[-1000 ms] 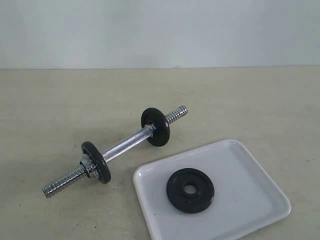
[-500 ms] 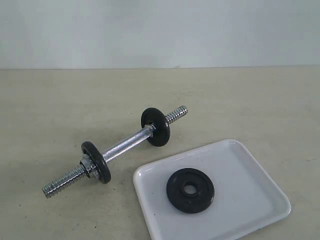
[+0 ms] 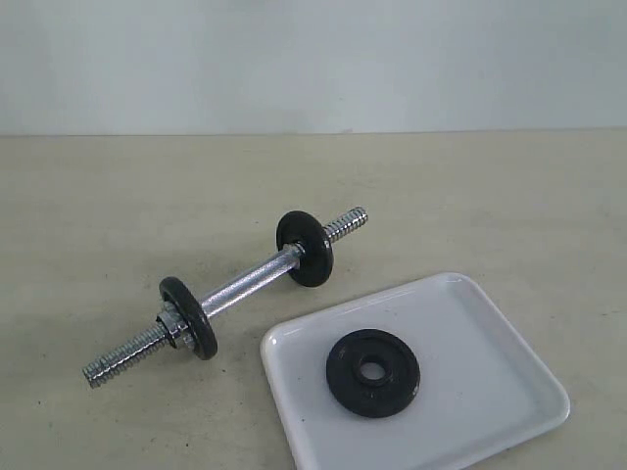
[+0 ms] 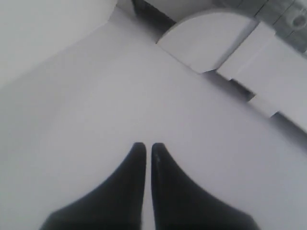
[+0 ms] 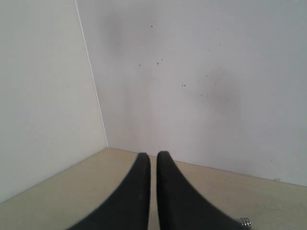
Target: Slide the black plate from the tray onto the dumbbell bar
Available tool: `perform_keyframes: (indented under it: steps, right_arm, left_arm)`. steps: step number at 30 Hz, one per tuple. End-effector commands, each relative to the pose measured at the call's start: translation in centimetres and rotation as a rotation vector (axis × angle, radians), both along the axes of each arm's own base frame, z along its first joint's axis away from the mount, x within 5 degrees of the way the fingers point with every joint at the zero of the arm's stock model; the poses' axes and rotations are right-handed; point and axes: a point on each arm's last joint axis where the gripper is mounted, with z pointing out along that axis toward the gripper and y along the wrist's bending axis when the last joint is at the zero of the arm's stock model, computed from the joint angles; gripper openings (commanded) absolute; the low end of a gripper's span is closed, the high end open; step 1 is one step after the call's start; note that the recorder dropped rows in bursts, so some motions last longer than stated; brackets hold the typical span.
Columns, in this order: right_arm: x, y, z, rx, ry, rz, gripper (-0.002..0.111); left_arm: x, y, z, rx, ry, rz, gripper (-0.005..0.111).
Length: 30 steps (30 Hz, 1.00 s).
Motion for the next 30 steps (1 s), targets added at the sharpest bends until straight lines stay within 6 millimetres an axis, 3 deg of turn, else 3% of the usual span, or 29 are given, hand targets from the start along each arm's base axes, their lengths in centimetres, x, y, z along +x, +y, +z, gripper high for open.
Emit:
perform_keyframes:
  steps: [1,10,13,18,22,30]
  right_arm:
    - [0.2,0.1,-0.4,-0.018,0.012,0.005,0.003]
    - [2.1,0.4,-3.8,-0.011,0.149,0.016,0.003]
    - [2.5,0.5,-4.6,0.002,0.184,0.014,0.003]
    - [2.8,0.5,-5.3,-0.010,0.208,0.015,0.003]
    - [2.8,0.5,-5.3,-0.012,0.206,0.013,0.003]
    - [2.8,0.5,-5.3,-0.014,0.204,0.013,0.003]
  left_arm:
    - [0.0,-1.2,-0.1,0.071,-0.004,-0.238,0.004]
    - [0.0,-2.2,-0.2,0.142,0.017,-0.370,0.004]
    - [-0.1,-3.3,-0.1,0.279,0.038,-0.353,0.004]
    - [0.8,-5.5,0.5,0.544,0.260,-0.318,0.004]
    - [1.5,-5.6,1.6,0.566,0.493,-0.305,0.004]
    - [0.8,-5.0,4.5,0.581,0.626,-0.142,0.004]
